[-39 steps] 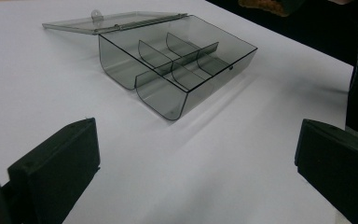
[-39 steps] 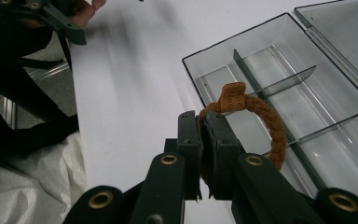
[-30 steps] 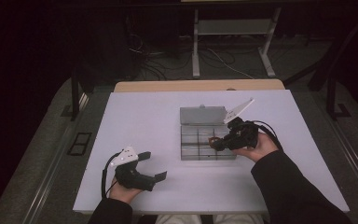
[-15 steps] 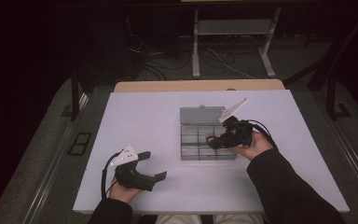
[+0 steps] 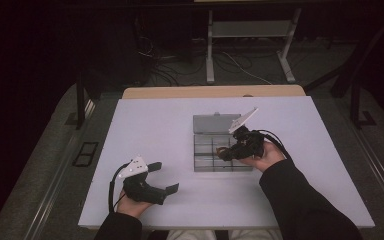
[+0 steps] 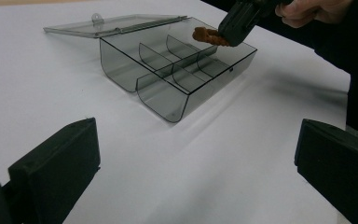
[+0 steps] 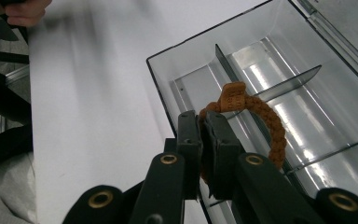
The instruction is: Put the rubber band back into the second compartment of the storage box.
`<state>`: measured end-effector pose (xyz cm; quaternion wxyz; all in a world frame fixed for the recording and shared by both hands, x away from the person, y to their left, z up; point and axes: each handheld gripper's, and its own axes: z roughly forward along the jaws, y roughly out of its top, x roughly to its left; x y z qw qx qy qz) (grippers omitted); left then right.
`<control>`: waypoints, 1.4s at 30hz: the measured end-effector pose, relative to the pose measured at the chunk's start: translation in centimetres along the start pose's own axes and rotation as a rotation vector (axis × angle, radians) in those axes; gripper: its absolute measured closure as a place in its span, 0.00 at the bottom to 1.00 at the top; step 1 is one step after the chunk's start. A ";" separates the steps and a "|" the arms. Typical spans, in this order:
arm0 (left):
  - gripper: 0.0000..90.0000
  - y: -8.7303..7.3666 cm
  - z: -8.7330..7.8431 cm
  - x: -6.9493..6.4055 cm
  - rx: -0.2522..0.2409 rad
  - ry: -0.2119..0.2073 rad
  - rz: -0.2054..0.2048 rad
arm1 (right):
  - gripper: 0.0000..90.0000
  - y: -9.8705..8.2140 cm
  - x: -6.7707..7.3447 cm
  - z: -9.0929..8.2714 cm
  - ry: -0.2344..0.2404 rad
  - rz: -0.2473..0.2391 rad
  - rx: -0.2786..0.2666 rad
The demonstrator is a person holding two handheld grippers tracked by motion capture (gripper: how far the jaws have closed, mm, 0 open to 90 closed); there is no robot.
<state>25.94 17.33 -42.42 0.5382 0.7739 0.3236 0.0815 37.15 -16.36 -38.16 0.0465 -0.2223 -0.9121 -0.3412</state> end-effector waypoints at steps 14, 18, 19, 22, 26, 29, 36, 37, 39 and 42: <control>0.00 0.0 0.0 0.0 0.001 -0.003 -0.001 | 0.93 0.0 -0.5 1.8 0.003 0.006 0.034; 0.00 0.0 0.0 0.1 0.003 -0.004 0.001 | 0.93 0.0 -0.7 2.2 0.006 0.012 0.047; 0.00 0.0 0.0 0.0 0.004 -0.004 0.000 | 0.93 0.0 -0.7 2.3 0.006 0.011 0.052; 0.00 0.0 0.1 0.1 0.005 -0.005 0.001 | 0.93 -0.1 -0.8 2.6 0.008 0.013 0.061; 0.00 0.0 0.1 0.1 0.006 -0.005 0.001 | 0.92 -0.1 -0.9 3.0 0.009 0.017 0.067; 0.00 0.0 0.1 0.1 0.006 -0.005 0.000 | 0.85 -0.1 -0.9 3.0 -0.004 0.021 0.063; 0.00 0.0 0.1 0.1 0.006 -0.006 0.001 | 0.79 -0.1 -0.8 2.3 -0.025 0.031 0.042; 0.00 0.0 0.1 0.1 0.007 -0.006 0.001 | 0.78 -0.1 -0.8 2.2 -0.025 0.028 0.034; 0.00 0.0 0.1 0.0 0.007 -0.006 0.001 | 0.77 -0.1 -0.7 1.8 -0.030 0.035 0.030; 0.00 0.0 0.2 0.0 0.007 -0.006 0.002 | 0.74 -0.2 -0.5 1.2 -0.033 0.044 0.016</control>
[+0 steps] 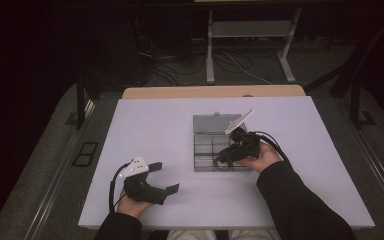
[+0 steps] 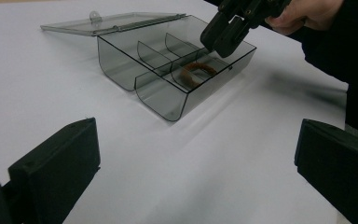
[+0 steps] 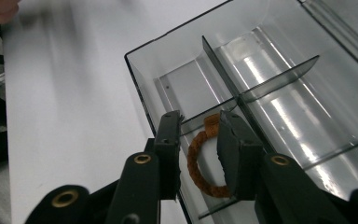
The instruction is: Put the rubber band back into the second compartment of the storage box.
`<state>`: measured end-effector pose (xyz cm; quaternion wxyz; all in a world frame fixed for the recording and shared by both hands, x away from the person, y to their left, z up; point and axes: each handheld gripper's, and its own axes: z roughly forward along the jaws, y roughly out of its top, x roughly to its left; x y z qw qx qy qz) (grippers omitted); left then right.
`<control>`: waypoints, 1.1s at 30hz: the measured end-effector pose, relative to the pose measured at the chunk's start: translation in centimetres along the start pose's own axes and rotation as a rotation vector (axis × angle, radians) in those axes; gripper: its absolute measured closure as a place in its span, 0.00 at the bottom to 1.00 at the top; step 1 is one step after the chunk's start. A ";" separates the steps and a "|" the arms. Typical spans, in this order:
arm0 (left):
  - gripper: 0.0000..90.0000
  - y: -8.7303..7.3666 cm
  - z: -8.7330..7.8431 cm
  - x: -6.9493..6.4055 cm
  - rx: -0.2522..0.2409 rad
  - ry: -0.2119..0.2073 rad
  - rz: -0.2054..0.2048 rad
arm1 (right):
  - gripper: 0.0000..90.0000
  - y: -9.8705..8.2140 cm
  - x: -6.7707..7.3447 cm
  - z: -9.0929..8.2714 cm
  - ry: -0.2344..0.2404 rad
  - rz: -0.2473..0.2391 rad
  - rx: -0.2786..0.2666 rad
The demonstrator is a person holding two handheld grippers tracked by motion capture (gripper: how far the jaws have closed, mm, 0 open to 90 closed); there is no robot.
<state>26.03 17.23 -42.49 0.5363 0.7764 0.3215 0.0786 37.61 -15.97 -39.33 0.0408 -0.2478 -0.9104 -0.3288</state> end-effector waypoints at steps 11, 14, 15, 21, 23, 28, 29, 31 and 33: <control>0.00 0.0 0.0 0.0 0.002 -0.001 0.003 | 0.59 -0.9 0.4 -2.5 -0.035 0.039 -0.077; 0.00 0.0 0.0 -0.1 0.001 -0.001 -0.001 | 0.53 -1.3 0.7 -3.1 -0.064 0.050 -0.093; 0.00 0.0 0.0 -0.1 0.001 -0.001 0.000 | 0.51 -1.5 0.8 -3.4 -0.067 0.056 -0.100; 0.00 0.0 0.0 -0.1 -0.001 -0.002 0.000 | 0.31 -2.3 1.1 -5.0 -0.079 0.095 -0.145; 0.00 0.0 0.0 -0.1 -0.002 -0.002 -0.003 | 0.21 -2.6 1.3 -5.4 -0.084 0.108 -0.149; 0.00 0.0 0.0 -0.2 -0.002 -0.003 -0.001 | 0.04 -3.7 1.7 -6.2 -0.098 0.117 -0.168; 0.00 0.0 0.1 -0.2 -0.004 -0.003 -0.001 | 0.00 -4.0 1.8 -6.3 -0.111 0.127 -0.170; 0.00 -0.1 0.0 -0.2 -0.003 -0.003 -0.005 | 0.00 -4.6 2.0 -6.5 -0.126 0.137 -0.177; 0.00 -0.1 0.0 -0.2 -0.002 -0.003 -0.005 | 0.00 -5.2 2.2 -6.8 -0.132 0.144 -0.175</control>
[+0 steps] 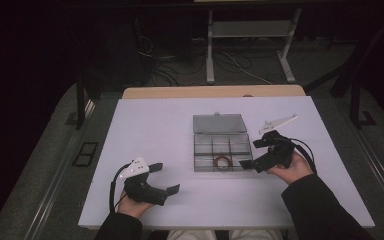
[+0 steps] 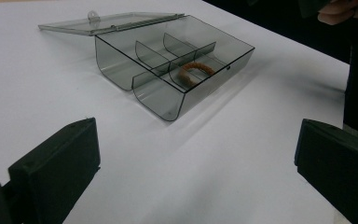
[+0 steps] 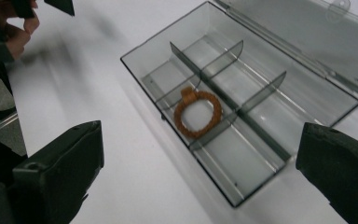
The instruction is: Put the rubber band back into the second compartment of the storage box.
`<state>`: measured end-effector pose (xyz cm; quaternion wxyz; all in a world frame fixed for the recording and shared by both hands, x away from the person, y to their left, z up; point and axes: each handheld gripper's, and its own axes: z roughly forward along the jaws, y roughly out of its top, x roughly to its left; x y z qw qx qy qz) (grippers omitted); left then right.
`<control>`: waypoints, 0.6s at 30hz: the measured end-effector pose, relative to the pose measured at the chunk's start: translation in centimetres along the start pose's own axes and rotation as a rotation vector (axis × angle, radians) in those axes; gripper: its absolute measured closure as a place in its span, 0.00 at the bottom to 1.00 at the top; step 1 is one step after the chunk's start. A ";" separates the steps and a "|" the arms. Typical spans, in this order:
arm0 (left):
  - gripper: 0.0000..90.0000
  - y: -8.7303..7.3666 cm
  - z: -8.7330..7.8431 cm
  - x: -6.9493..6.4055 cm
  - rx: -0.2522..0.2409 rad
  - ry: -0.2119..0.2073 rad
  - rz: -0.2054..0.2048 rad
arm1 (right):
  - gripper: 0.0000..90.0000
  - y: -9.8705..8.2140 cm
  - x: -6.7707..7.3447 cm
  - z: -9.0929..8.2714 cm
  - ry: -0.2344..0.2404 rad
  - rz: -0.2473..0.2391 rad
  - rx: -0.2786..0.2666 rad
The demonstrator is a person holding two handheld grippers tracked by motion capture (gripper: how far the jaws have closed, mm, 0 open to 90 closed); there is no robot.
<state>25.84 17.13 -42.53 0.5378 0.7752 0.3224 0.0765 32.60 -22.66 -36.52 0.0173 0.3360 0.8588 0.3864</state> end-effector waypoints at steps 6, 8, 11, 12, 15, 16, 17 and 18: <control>0.00 0.0 0.0 0.0 -0.001 0.002 -0.002 | 0.00 -1.5 0.1 -1.2 -0.014 0.013 -0.027; 0.00 0.0 -0.1 0.0 -0.001 0.003 -0.002 | 0.00 -2.0 0.1 -1.5 -0.016 0.018 -0.036; 0.00 0.0 -0.1 0.0 -0.003 0.003 -0.005 | 0.00 -2.9 0.1 -1.9 -0.021 0.030 -0.053; 0.00 0.0 -0.1 0.0 -0.002 0.003 -0.004 | 0.00 -3.2 0.1 -2.0 -0.025 0.032 -0.056; 0.00 -0.1 -0.1 0.0 -0.003 0.003 -0.006 | 0.00 -4.3 0.0 -2.3 -0.032 0.040 -0.069; 0.00 -0.1 -0.1 0.0 -0.003 0.003 -0.006 | 0.00 -4.6 0.0 -2.4 -0.033 0.049 -0.073; 0.00 -0.1 -0.1 0.0 -0.003 0.003 -0.006 | 0.00 -5.0 0.0 -2.5 -0.035 0.055 -0.077; 0.00 -0.1 -0.1 0.0 -0.003 0.003 -0.007 | 0.00 -5.4 0.0 -2.6 -0.038 0.059 -0.082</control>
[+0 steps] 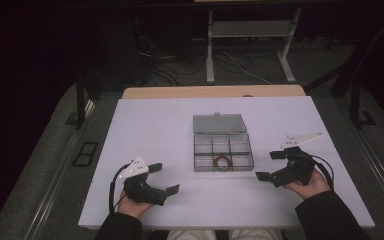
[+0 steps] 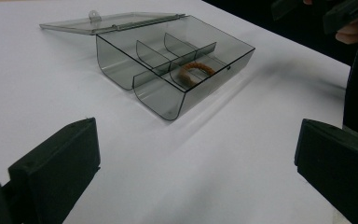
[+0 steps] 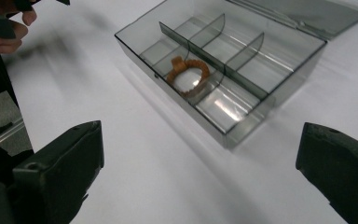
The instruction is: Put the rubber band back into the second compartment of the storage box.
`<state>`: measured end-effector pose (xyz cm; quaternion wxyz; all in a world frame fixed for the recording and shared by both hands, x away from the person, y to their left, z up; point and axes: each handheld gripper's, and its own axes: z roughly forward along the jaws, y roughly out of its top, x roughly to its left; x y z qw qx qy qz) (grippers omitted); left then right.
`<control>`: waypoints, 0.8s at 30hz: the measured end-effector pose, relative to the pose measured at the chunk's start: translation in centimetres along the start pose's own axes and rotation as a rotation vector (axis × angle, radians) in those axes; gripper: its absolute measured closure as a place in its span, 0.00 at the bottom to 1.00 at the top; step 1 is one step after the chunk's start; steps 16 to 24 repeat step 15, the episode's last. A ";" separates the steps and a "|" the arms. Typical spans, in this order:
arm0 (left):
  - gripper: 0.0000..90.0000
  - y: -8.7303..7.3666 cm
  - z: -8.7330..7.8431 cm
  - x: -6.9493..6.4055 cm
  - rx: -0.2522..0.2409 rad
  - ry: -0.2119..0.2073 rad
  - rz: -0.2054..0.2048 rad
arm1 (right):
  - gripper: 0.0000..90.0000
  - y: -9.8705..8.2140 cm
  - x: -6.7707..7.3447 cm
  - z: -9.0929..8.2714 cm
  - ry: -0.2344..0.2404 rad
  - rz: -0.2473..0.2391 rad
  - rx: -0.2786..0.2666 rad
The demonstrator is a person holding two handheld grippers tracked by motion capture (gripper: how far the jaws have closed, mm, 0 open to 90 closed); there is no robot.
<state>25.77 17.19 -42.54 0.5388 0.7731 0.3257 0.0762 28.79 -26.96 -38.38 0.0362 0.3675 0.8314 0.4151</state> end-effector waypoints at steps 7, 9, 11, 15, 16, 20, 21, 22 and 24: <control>0.00 0.0 0.0 0.0 0.002 -0.001 -0.002 | 0.00 -2.7 -0.2 -0.6 -0.021 0.032 -0.021; 0.00 0.0 0.0 0.0 0.003 -0.001 -0.003 | 0.00 -3.4 -0.2 -0.7 -0.028 0.034 -0.016; 0.00 0.0 0.0 0.0 0.001 0.000 -0.006 | 0.00 -4.1 -0.2 -0.8 -0.028 0.038 -0.018; 0.00 0.0 0.0 0.0 0.009 -0.003 -0.004 | 0.00 -5.1 -0.1 -0.8 -0.034 0.049 -0.021; 0.00 0.0 0.0 0.0 0.009 -0.003 -0.004 | 0.00 -5.1 -0.1 -0.8 -0.034 0.049 -0.021; 0.00 0.0 0.0 0.0 0.009 -0.003 -0.004 | 0.00 -5.1 -0.1 -0.8 -0.034 0.049 -0.021; 0.00 0.0 0.0 0.0 0.009 -0.003 -0.004 | 0.00 -5.1 -0.1 -0.8 -0.034 0.049 -0.021; 0.00 0.0 0.0 0.0 0.009 -0.003 -0.004 | 0.00 -5.1 -0.1 -0.8 -0.034 0.049 -0.021; 0.00 0.0 0.0 0.0 0.009 -0.003 -0.004 | 0.00 -5.1 -0.1 -0.8 -0.034 0.049 -0.021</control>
